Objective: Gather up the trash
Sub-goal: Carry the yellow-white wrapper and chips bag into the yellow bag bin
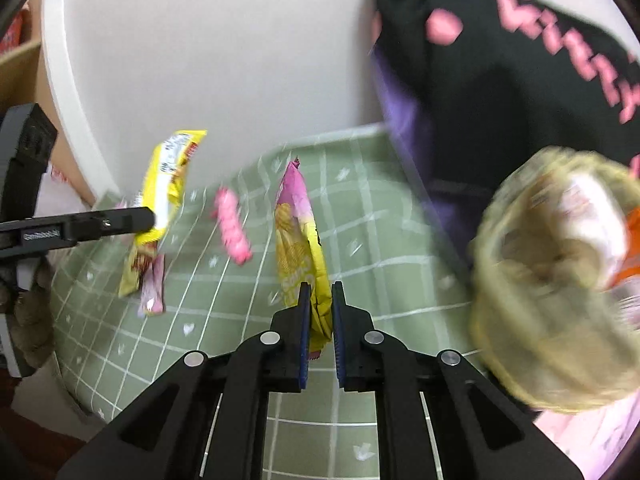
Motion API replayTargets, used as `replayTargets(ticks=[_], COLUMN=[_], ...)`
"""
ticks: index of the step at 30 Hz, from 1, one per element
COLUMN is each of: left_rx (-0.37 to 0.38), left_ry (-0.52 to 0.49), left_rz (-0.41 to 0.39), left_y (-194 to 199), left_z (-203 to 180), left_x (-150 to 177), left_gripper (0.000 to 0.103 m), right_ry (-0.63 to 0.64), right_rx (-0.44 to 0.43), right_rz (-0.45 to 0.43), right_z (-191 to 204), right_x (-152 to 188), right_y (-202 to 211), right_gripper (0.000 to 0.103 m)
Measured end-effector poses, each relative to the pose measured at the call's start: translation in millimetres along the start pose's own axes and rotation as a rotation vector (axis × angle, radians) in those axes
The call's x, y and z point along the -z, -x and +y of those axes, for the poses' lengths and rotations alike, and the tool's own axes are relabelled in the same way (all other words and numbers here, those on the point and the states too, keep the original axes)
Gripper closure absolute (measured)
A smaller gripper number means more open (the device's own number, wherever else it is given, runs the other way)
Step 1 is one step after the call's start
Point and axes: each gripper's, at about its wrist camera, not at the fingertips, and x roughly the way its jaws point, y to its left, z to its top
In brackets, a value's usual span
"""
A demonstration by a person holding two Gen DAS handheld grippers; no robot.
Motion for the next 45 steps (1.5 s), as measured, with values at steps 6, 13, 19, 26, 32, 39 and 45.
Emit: replayTargets(ticks=[6, 13, 19, 26, 32, 39, 45], left_rx=[0.121, 0.231, 0.275, 0.331, 0.383, 0.322, 0.234], left_ry=[-0.194, -0.384, -0.461, -0.469, -0.368, -0.431, -0.510], left_rz=[-0.039, -0.056, -0.033, 0.026, 0.112, 0.275, 0.333], left_y=[-4, -17, -33, -67, -110, -181, -224], left_z=[-69, -161, -205, -228, -224, -256, -279], left_x=[-42, -68, -67, -70, -82, -76, -72], left_gripper=[0.079, 0.079, 0.079, 0.079, 0.079, 0.079, 0.079], right_ry=[-0.023, -0.142, -0.229, -0.263, -0.298, -0.343, -0.269], right_rx=[0.168, 0.335, 0.403, 0.429, 0.450, 0.404, 0.372], right_rz=[-0.107, -0.197, -0.238, -0.209, -0.188, -0.140, -0.016], right_z=[-29, -86, -122, -146, -176, -215, -231], right_x=[-21, -29, -24, -14, -10, -6, -9], right_y=[65, 132, 169, 172, 170, 155, 110], right_gripper=[0.093, 0.093, 0.093, 0.093, 0.093, 0.092, 0.093])
